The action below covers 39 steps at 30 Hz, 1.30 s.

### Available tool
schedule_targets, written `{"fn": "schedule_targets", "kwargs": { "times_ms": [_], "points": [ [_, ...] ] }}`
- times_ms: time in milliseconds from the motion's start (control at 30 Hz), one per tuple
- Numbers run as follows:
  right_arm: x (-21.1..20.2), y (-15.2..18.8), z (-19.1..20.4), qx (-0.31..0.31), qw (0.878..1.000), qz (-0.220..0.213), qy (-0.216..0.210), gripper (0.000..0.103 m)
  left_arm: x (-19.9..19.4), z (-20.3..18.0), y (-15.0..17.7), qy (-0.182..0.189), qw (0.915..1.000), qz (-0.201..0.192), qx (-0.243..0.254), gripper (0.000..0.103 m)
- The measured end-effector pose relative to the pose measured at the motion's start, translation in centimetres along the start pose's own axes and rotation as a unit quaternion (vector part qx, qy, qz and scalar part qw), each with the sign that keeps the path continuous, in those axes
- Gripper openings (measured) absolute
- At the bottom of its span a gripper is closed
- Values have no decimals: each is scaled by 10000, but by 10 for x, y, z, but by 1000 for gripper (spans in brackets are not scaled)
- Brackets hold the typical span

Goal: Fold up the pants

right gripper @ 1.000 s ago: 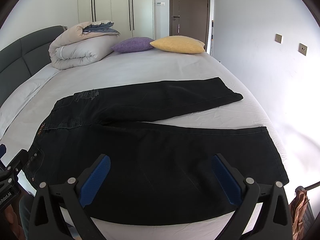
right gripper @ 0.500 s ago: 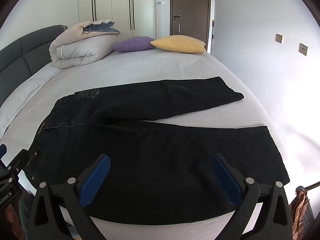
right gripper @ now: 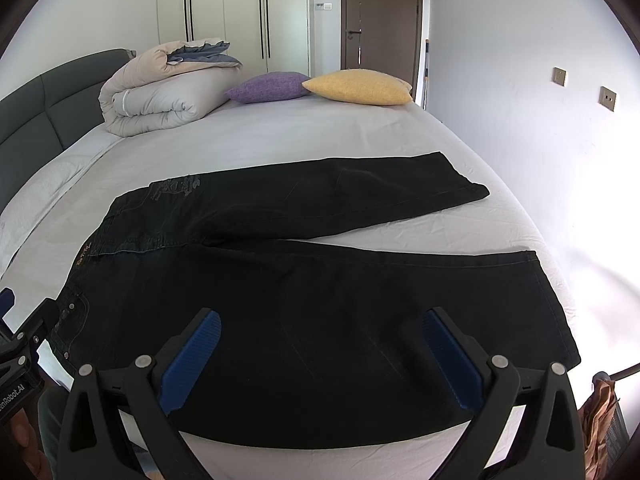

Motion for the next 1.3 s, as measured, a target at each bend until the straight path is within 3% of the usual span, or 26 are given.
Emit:
{"fn": "schedule_targets", "kwargs": {
  "times_ms": [700,967,1033,1133,1233,1300],
  "points": [
    [10,5,11,-111,9999,129,-24,103,19,14,9,80,9998,137,-147,103],
    [29,-6,17,-393,9988,229,-160,103,48,47,-15,242,9990,295,-242,103],
    [35,-15,20,-520,9979,175,-336,103,62,55,-22,413,9981,443,-114,103],
    [44,-33,26,-680,9950,95,-730,103,90,60,-24,1136,9876,1082,-55,103],
    [59,-53,34,-895,9873,107,-1308,103,112,66,-31,833,9882,1247,308,103],
    [66,-66,37,-1129,9815,43,-1548,103,131,71,-44,874,9860,1362,396,103]
  ]
}}
Point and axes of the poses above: each gripper's, at about its wrist camera, not at the fingertips, and x roughly the way its jaws point, z to its left, y to its underside, the point moved 4 cm from there along x, roughly the way its jaws point, and after that the axes turned 6 degrees about -x, right-handed, at the moved point
